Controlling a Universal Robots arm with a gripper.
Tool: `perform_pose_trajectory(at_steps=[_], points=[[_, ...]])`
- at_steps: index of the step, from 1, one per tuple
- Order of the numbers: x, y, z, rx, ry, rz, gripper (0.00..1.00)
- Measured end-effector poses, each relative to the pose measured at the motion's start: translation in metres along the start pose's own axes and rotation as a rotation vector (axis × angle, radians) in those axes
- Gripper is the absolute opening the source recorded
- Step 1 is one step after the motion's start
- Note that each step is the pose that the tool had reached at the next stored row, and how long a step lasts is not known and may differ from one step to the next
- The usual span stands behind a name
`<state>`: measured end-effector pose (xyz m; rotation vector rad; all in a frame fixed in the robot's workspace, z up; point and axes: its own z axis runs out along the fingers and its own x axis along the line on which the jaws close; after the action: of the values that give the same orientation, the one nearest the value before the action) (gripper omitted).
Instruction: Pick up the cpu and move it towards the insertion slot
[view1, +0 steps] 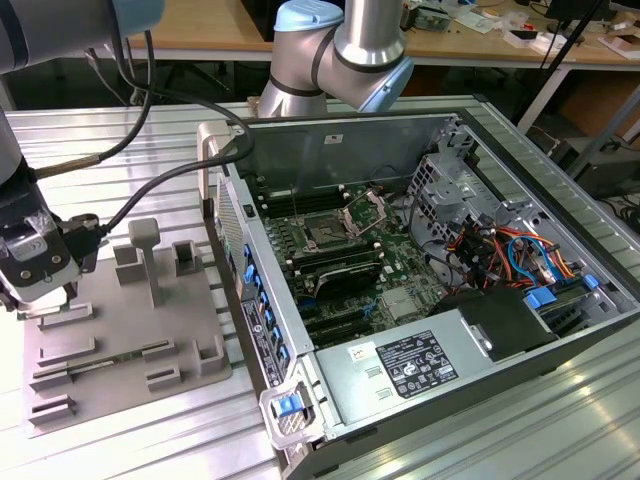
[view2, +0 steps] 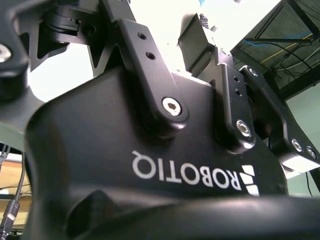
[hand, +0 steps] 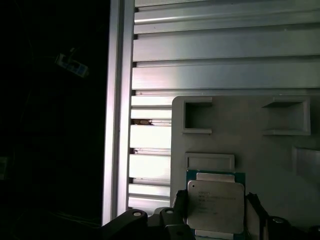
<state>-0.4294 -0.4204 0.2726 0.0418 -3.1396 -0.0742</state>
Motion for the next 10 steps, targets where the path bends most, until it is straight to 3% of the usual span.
perform_pose_trajectory(at_steps=[10], points=[[0.0000, 0.0002, -0.0034, 0.0000, 0.0000, 0.000, 0.55]])
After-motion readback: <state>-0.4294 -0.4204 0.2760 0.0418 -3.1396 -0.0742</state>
